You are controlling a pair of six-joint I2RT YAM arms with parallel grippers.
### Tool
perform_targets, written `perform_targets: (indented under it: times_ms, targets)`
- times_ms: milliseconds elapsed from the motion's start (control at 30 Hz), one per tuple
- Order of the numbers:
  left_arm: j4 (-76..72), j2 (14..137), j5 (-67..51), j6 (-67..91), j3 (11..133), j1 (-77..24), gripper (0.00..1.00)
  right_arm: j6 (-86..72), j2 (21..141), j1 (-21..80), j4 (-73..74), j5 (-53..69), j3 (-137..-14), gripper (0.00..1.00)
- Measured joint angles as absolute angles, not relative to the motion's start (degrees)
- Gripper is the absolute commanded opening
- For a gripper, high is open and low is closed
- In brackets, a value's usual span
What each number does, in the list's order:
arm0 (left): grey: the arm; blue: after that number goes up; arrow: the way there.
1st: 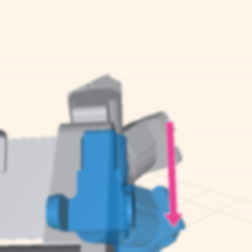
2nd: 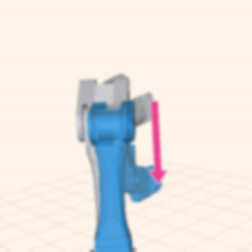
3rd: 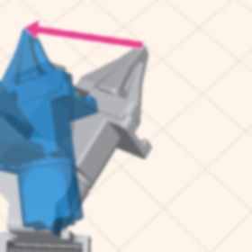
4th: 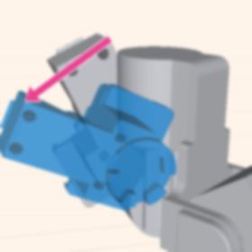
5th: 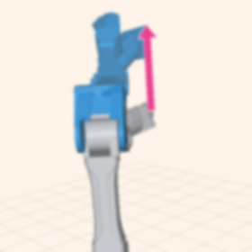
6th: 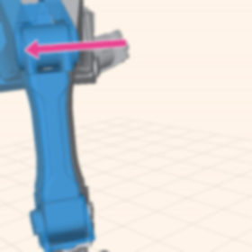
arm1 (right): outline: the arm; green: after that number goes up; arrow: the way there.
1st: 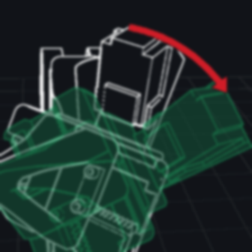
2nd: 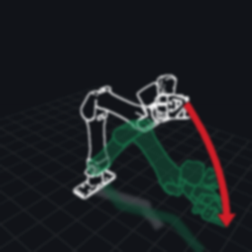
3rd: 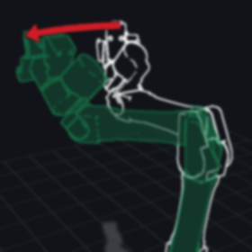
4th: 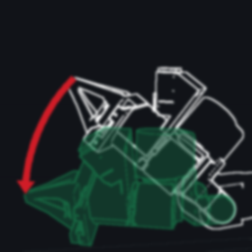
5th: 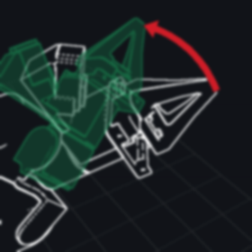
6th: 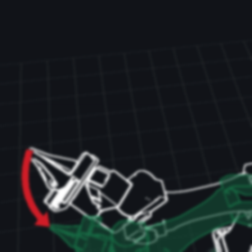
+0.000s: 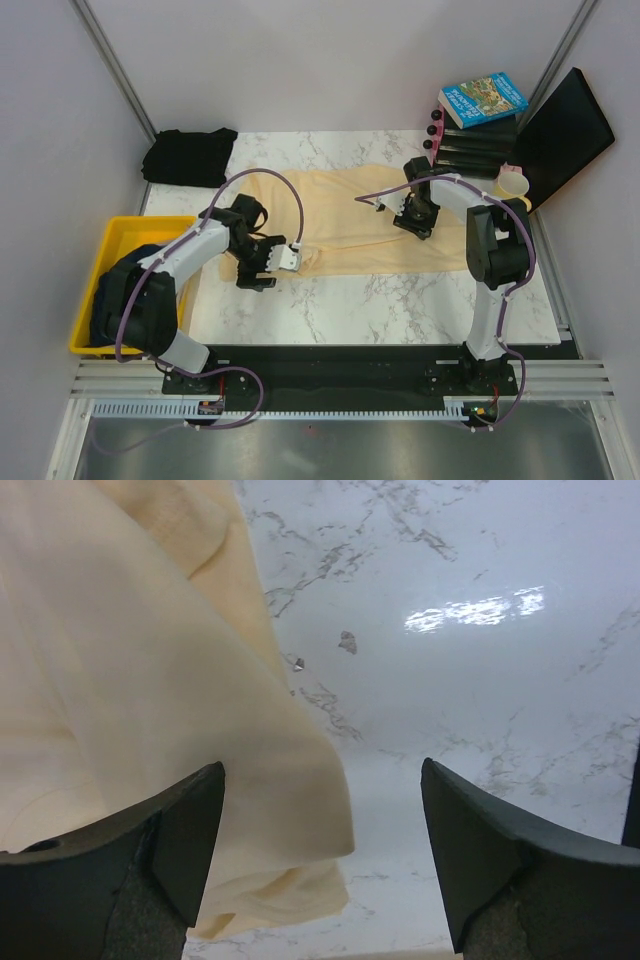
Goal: Fold and stack the t-shirts
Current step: Fold the flattened tshirt in 1/3 of the way
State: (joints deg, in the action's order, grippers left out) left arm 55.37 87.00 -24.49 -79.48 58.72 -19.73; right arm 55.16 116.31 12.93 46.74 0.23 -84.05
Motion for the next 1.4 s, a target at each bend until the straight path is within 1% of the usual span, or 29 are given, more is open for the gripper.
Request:
perform_targets:
  times_ms: [33, 133, 233, 267, 333, 367, 400, 700, 1000, 1400]
  targets:
    - [53.9, 87.0, -24.1, -79.1, 58.2, -19.7, 0.84, 55.1, 116.3, 12.9, 46.8, 0.3, -84.1, 0.45]
    - [50.1, 87.0, -22.9, -78.5, 56.2, -19.7, 0.79, 55.0, 116.3, 13.0, 46.8, 0.2, -84.1, 0.44]
    - [48.1, 87.0, -22.4, -77.9, 55.0, -19.7, 0.59, 54.8, 116.3, 13.0, 46.8, 0.3, -84.1, 0.42]
    - [47.5, 87.0, -22.1, -77.7, 54.7, -19.7, 0.44, 54.8, 116.3, 13.0, 46.8, 0.3, -84.1, 0.42]
    - [46.6, 87.1, -21.5, -77.2, 54.5, -19.7, 0.21, 54.7, 116.3, 13.0, 46.8, 0.3, -84.1, 0.41]
    - [46.2, 87.2, -21.2, -77.0, 54.5, -19.7, 0.04, 54.7, 116.3, 13.0, 46.8, 0.3, -84.1, 0.41]
    - [45.8, 87.4, -21.0, -76.8, 54.5, -19.7, 0.02, 54.6, 116.3, 13.0, 46.8, 0.3, -84.0, 0.41]
    - [44.9, 88.1, -19.4, -76.1, 55.5, -19.7, 0.02, 54.6, 116.3, 13.3, 46.8, 0.2, -83.9, 0.38]
    - [41.3, 89.9, -15.7, -72.9, 64.1, -19.0, 0.02, 54.6, 116.3, 13.4, 46.7, 0.1, -83.8, 0.38]
    - [35.0, 93.9, -8.1, -70.9, 64.3, -17.8, 0.02, 54.0, 116.3, 14.0, 46.4, 0.1, -83.7, 0.38]
